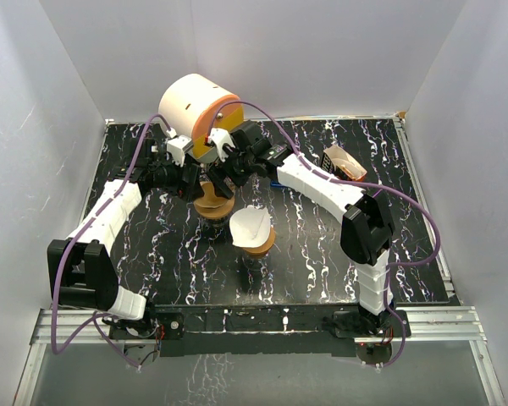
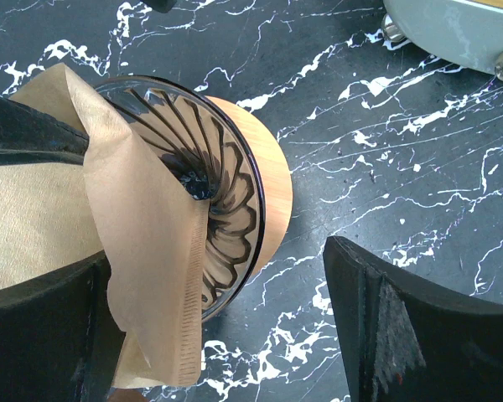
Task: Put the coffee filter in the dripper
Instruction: Adjust the coffee filter in the coffee dripper.
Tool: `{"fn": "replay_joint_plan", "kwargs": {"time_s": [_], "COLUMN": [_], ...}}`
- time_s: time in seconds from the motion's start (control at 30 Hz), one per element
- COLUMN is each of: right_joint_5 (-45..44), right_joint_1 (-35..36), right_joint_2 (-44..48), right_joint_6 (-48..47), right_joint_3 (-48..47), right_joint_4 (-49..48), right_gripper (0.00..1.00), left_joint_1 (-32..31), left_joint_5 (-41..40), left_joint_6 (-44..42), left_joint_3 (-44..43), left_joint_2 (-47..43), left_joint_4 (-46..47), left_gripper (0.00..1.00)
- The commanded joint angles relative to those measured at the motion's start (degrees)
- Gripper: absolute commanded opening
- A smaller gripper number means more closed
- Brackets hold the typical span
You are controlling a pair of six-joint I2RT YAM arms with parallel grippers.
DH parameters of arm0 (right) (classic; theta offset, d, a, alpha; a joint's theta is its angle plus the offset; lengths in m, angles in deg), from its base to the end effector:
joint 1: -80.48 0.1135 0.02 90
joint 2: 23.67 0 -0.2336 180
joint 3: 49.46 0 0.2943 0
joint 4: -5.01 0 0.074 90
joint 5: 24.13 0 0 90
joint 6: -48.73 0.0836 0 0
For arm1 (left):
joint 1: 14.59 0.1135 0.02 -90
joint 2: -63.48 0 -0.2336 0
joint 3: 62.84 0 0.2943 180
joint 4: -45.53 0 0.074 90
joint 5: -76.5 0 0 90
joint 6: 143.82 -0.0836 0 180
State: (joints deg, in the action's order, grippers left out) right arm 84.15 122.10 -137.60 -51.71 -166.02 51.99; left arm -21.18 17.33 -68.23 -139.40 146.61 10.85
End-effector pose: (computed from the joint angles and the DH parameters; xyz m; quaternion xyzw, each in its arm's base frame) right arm 0.3701 0.3639 0.2333 -0.4547 0.7906 0.2440 0.3296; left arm 0.3865 -0.0878 0.2156 0.2679 0.8434 -0.2144 0.4134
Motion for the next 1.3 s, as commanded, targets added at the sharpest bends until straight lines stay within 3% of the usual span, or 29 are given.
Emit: {"fn": "replay_joint_plan", "kwargs": {"time_s": [0.0, 0.5, 1.27], "right_joint_5": [-0.49, -0.92, -2.9], "right_joint_1": [-0.36, -1.45, -1.76], "right_joint_2": [3.36, 2.97, -2.97], "right_joint_6": [-0.42, -0.2, -0.72], "right_joint_3": [-2.94, -4.59, -6.86], "right_joint_4": [-1.11, -0.74, 0.13], "right_gripper": [0.86, 0.86, 0.84], "left_joint_1": [0.34, 2.11, 2.06], "left_joint_5": [0.68, 6.37, 2.0], "left_joint_6": [0.1, 3.65, 2.88], "left_joint_3": [0.25, -0.6, -1.58], "left_joint_2": [-3.36, -4.12, 0.63], "left_joint_4": [0.38, 2.0, 1.29], "left_gripper": [0.88, 0.94, 0.92]}}
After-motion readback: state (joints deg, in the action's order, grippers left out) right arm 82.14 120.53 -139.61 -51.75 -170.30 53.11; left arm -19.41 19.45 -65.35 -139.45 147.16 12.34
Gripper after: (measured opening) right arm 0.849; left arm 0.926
